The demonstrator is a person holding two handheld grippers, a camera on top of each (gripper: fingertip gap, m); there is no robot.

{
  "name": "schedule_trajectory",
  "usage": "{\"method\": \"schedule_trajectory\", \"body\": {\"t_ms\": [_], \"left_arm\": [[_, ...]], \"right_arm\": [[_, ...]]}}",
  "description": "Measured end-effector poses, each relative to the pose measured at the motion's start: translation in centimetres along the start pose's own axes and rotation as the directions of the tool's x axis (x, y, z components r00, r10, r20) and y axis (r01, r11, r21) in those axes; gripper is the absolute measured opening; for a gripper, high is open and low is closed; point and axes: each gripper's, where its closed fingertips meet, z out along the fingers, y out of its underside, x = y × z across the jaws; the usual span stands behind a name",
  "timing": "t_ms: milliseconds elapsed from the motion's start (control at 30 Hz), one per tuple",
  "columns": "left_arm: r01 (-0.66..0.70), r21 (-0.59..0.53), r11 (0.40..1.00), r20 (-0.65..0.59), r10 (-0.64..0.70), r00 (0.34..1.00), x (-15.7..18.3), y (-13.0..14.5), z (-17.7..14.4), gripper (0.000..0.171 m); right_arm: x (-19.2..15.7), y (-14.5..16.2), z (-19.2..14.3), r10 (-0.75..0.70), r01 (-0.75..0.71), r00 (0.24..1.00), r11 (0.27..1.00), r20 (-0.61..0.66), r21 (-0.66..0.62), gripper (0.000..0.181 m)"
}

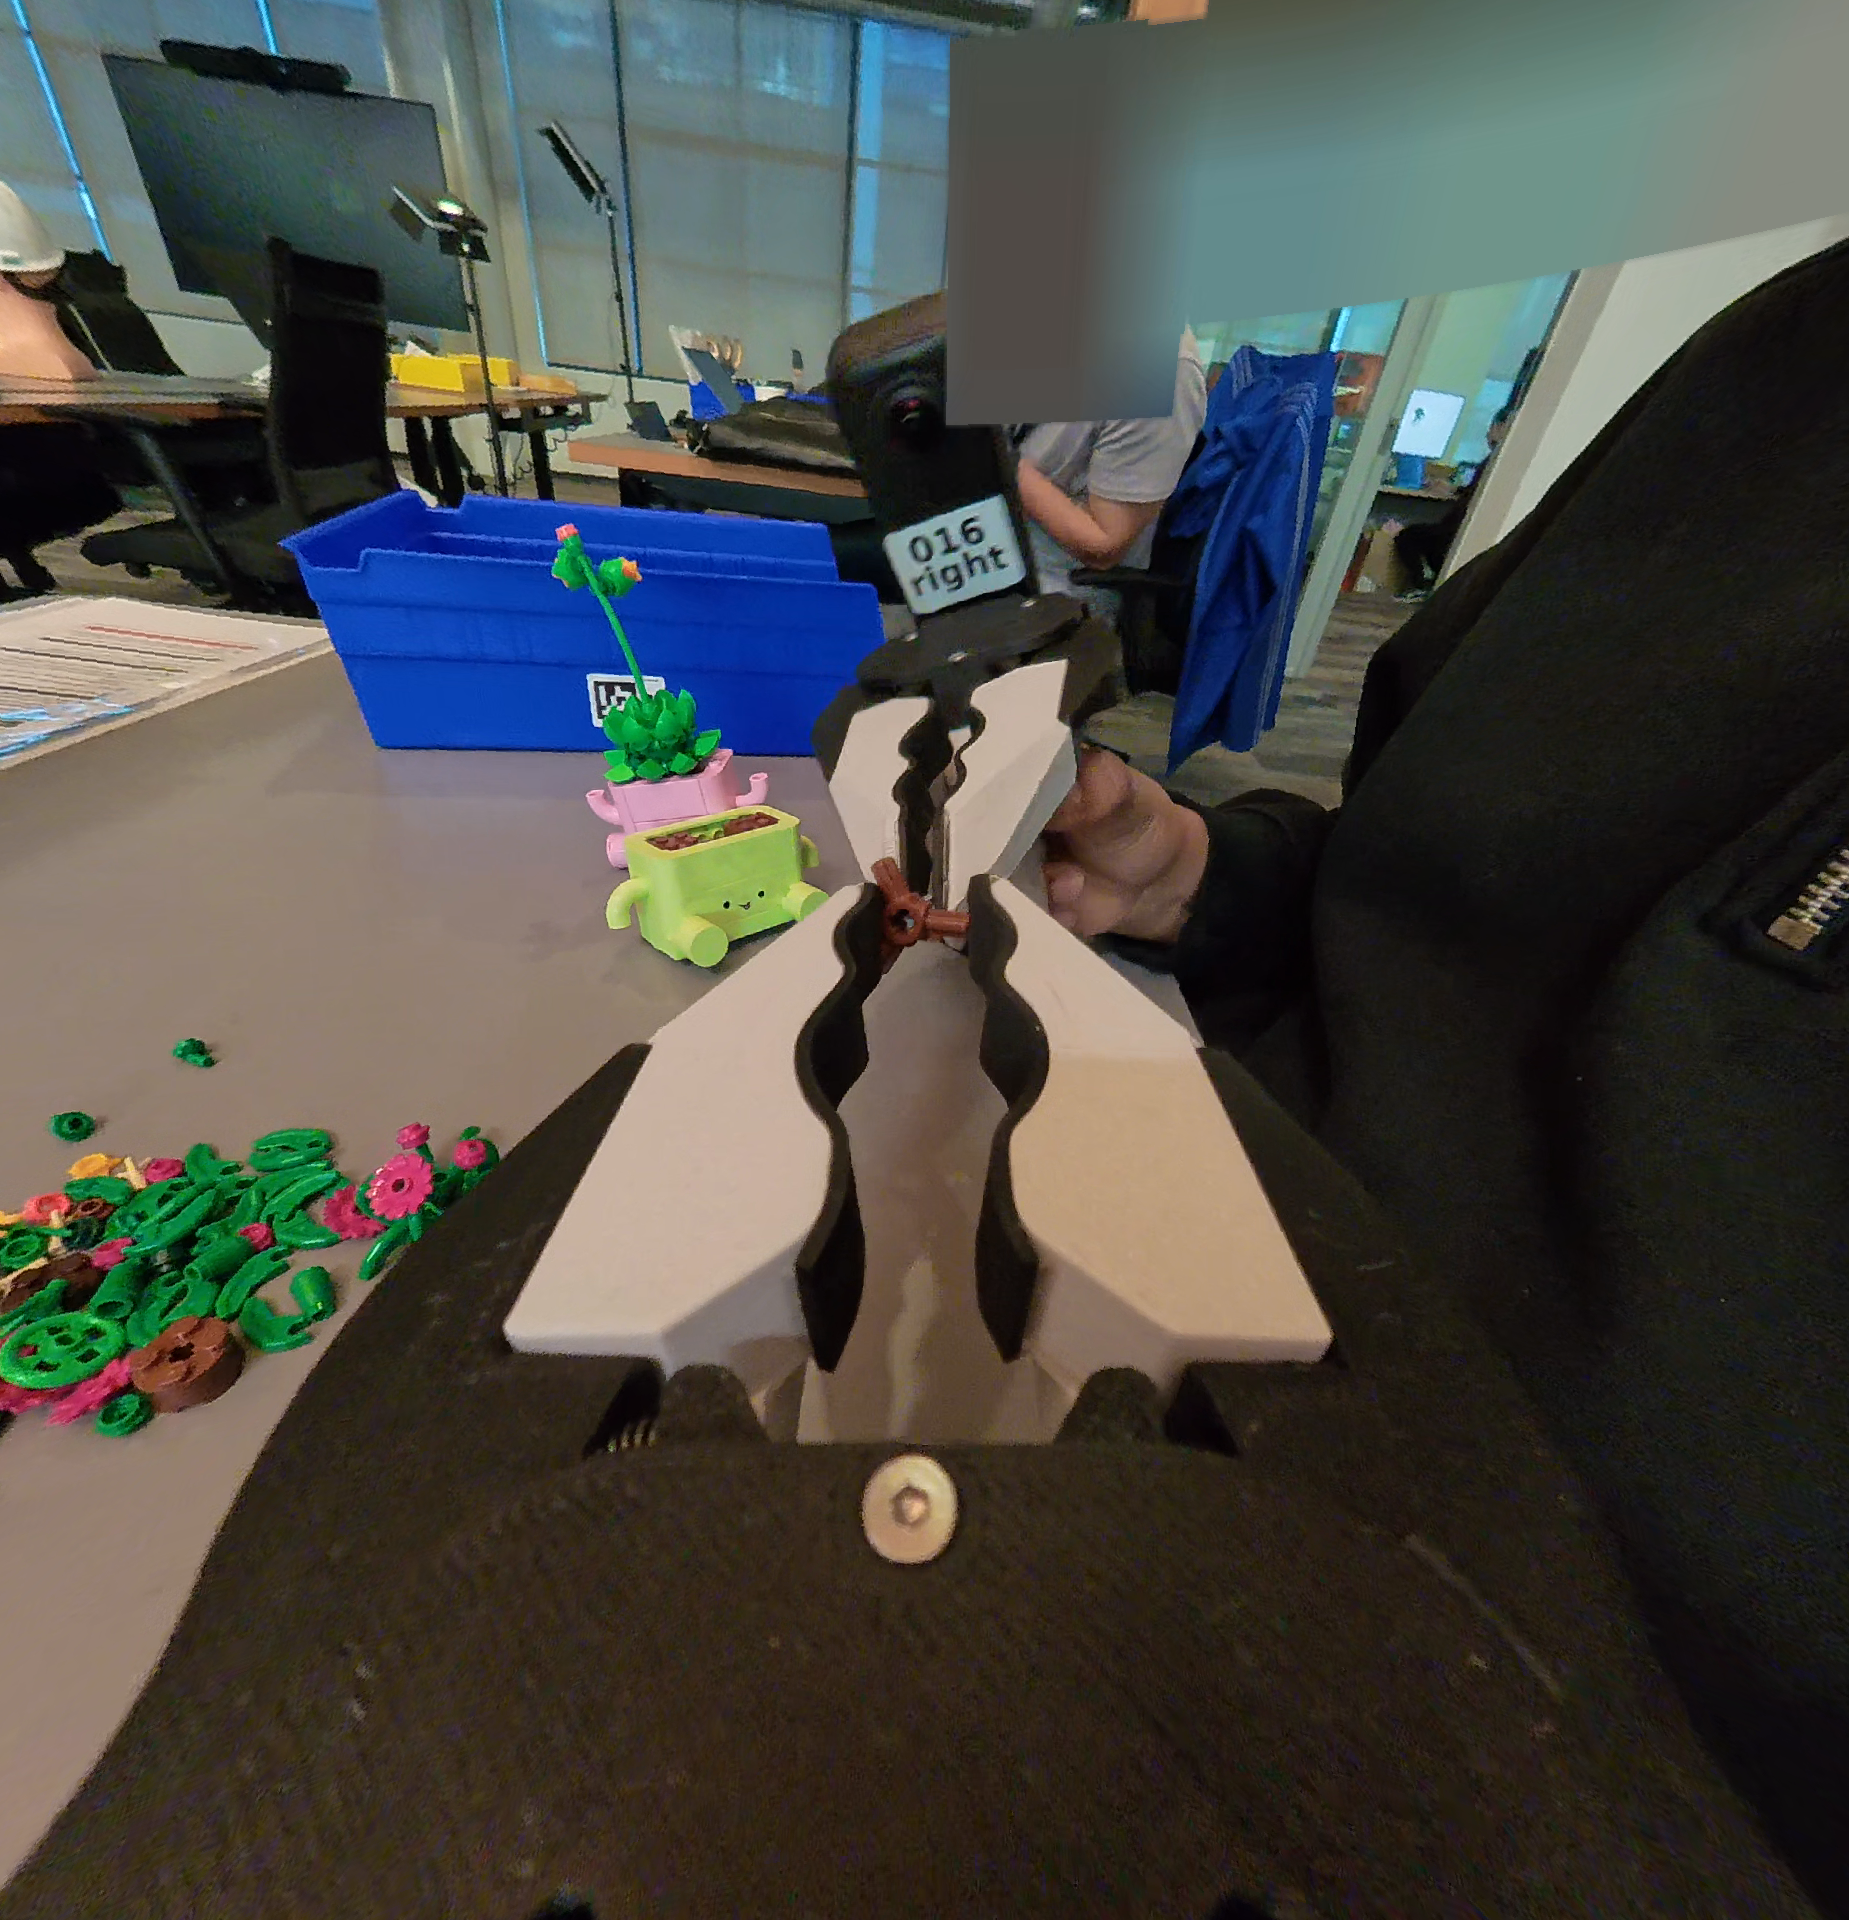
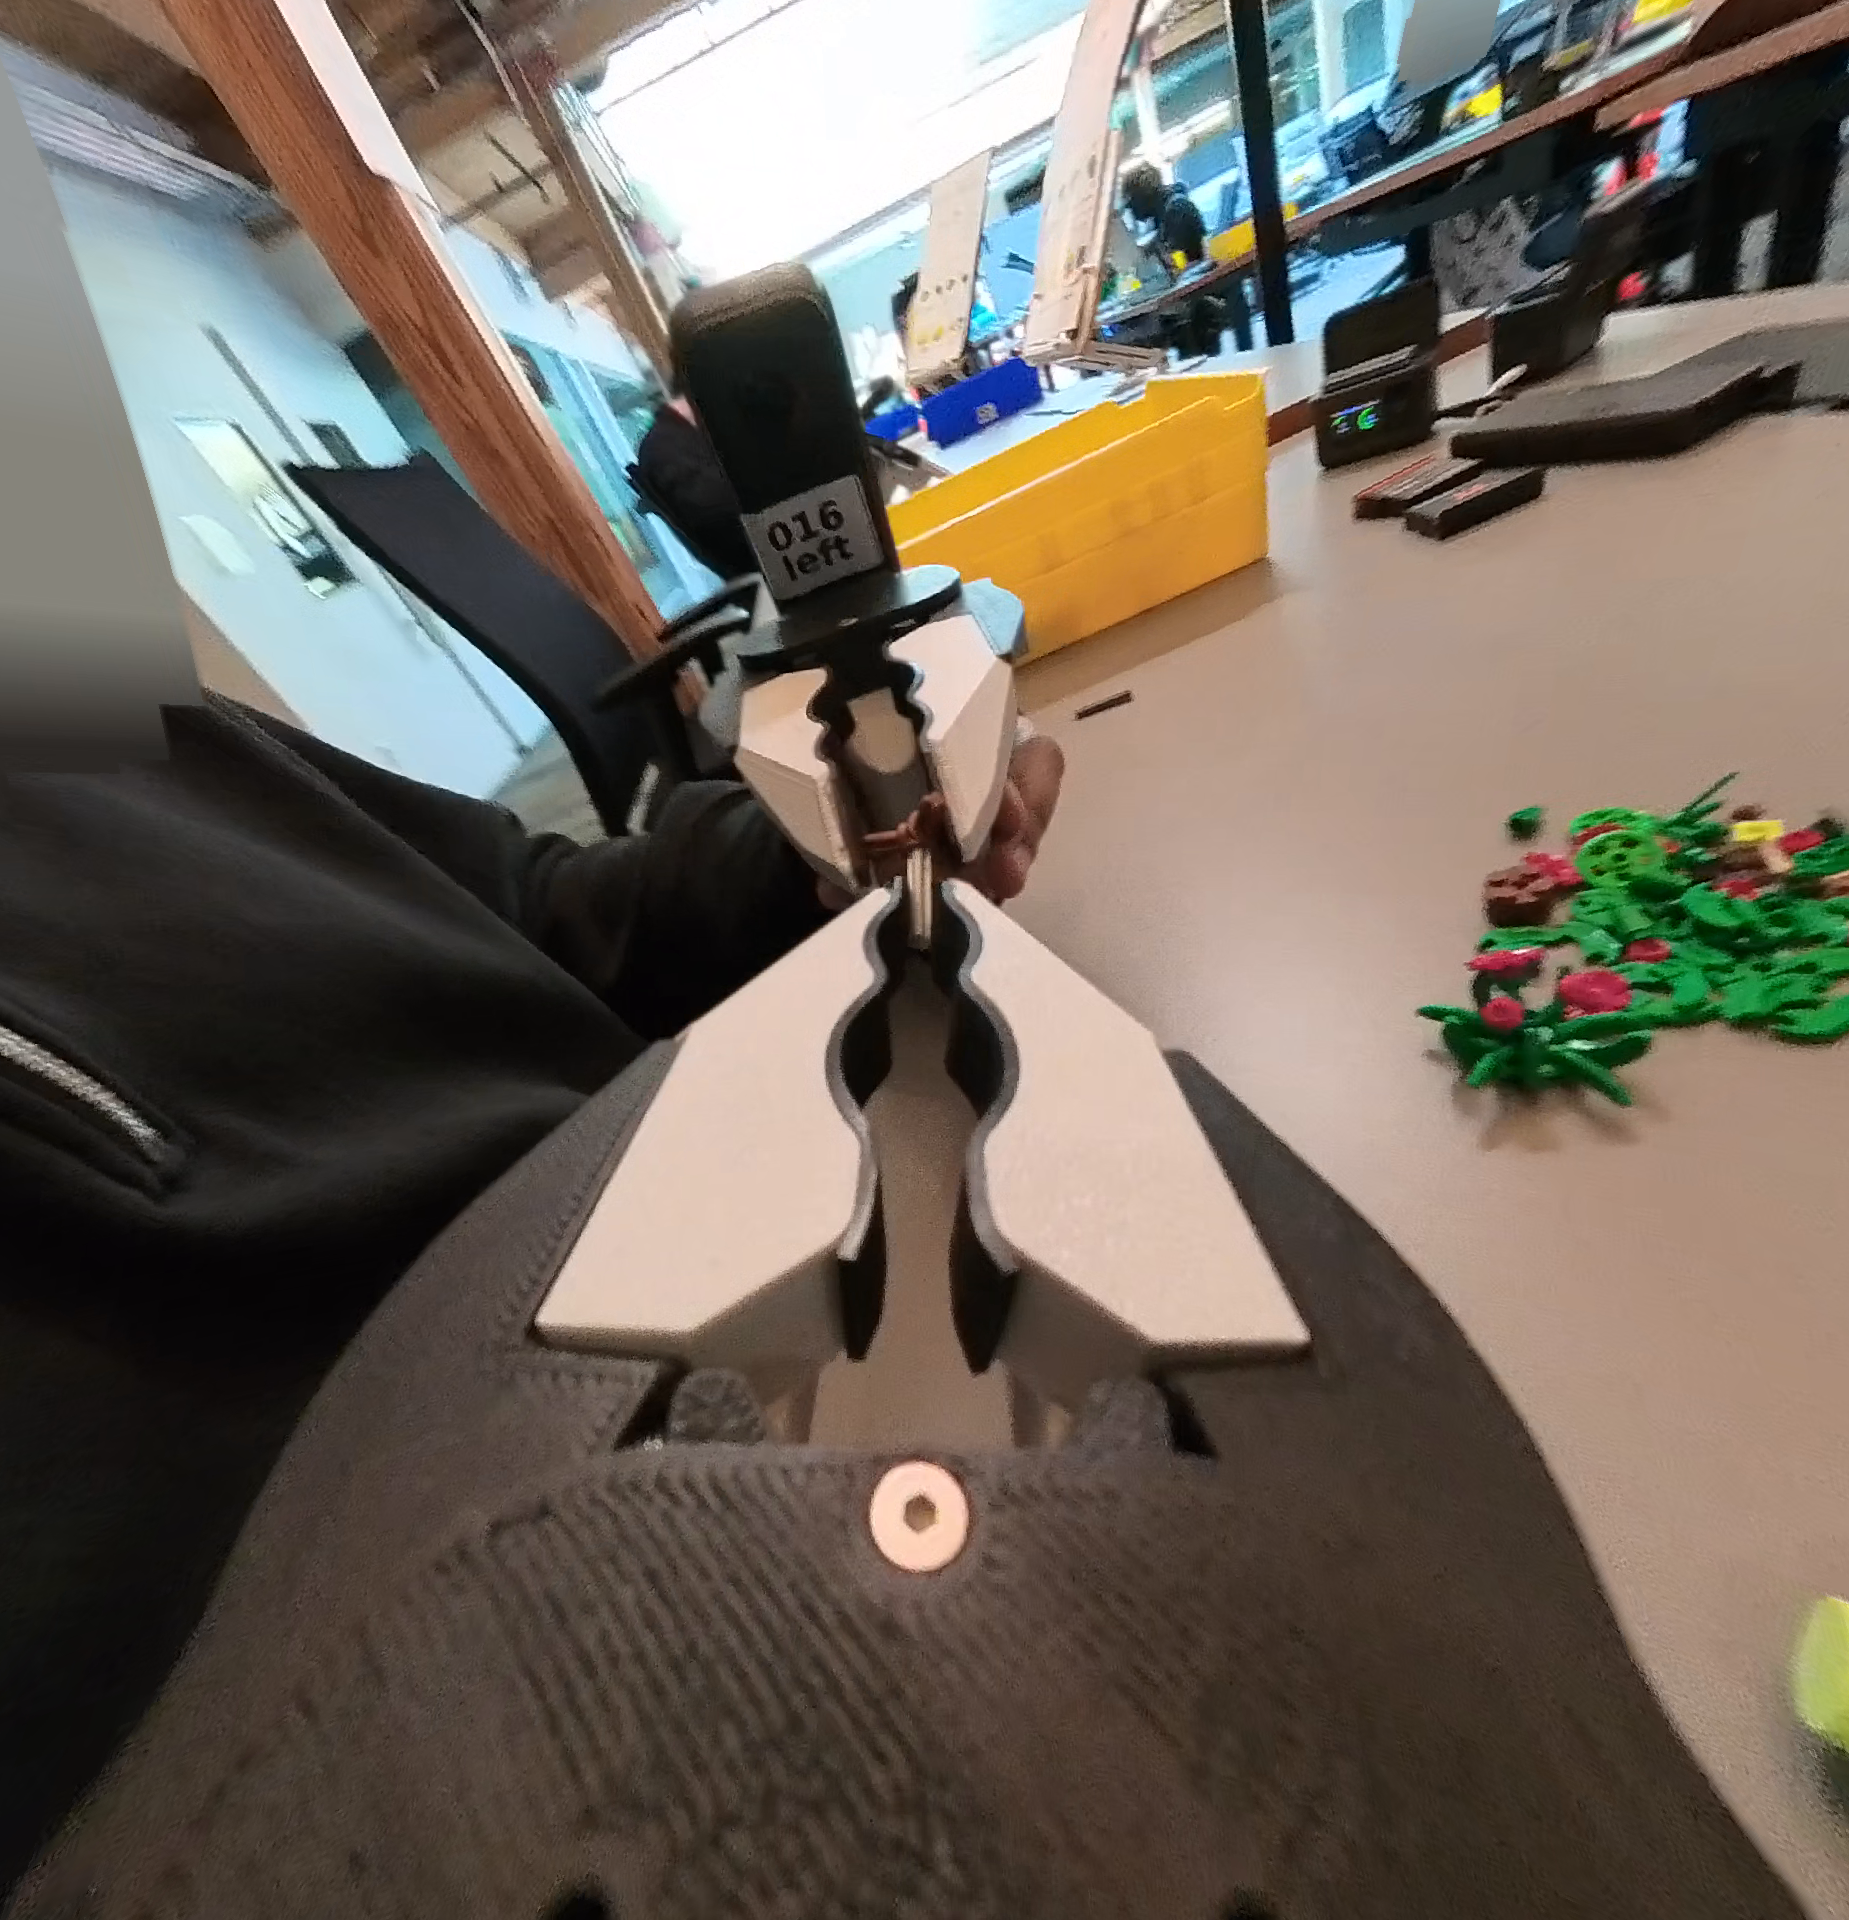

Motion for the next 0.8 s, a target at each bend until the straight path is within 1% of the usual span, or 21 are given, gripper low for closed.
{"method": "schedule_trajectory", "body": {"t_ms": [100, 200, 300, 367, 433, 500, 567, 633, 800], "left_arm": [[0.001, 0.016, 1.000, -0.015, -0.001, 1.000, 0.2, -0.2, 0.0, 0.011], [-0.030, 0.044, 0.999, -0.029, 0.031, 0.999, 0.6, -0.6, -0.1, 0.012], [-0.047, 0.046, 0.998, -0.022, 0.049, 0.999, 0.6, -0.5, 0.0, 0.012], [-0.034, 0.038, 0.999, 0.004, 0.034, 0.999, 0.1, -0.4, 0.0, 0.012], [-0.010, 0.041, 0.999, 0.024, 0.009, 1.000, -0.3, -0.4, 0.0, 0.012], [0.010, 0.044, 0.999, 0.034, -0.012, 0.999, -0.7, -0.4, -0.1, 0.012], [0.020, 0.056, 0.998, 0.043, -0.023, 0.999, -0.8, -0.5, -0.1, 0.012], [0.024, 0.064, 0.998, 0.043, -0.027, 0.999, -0.8, -0.7, -0.2, 0.012], [0.032, 0.077, 0.997, 0.031, -0.034, 0.999, -0.5, -0.9, -0.1, 0.012]], "right_arm": [[-0.2, -0.1, 0.0, 0.118, -0.120, 0.990, 0.992, 0.078, 0.025, 0.001], [-0.7, -0.5, -0.1, 0.218, -0.229, 0.961, 0.972, 0.171, 0.046, 0.001], [-0.7, -0.5, -0.2, 0.272, -0.289, 0.937, 0.956, 0.220, 0.047, 0.001], [-0.3, -0.5, -0.2, 0.216, -0.228, 0.963, 0.972, 0.163, 0.059, 0.001], [0.1, -0.6, -0.1, 0.108, -0.114, 0.991, 0.991, 0.074, 0.074, 0.002], [0.5, -0.6, 0.0, 0.014, -0.014, 1.000, 0.997, 0.003, 0.076, 0.002], [0.5, -0.8, 0.0, -0.044, 0.047, 0.998, 0.996, -0.033, 0.080, 0.010], [0.5, -0.8, 0.2, -0.063, 0.066, 0.997, 0.995, -0.043, 0.077, 0.016], [0.3, -0.9, 0.2, -0.068, 0.071, 0.997, 0.994, -0.030, 0.086, 0.015]]}}
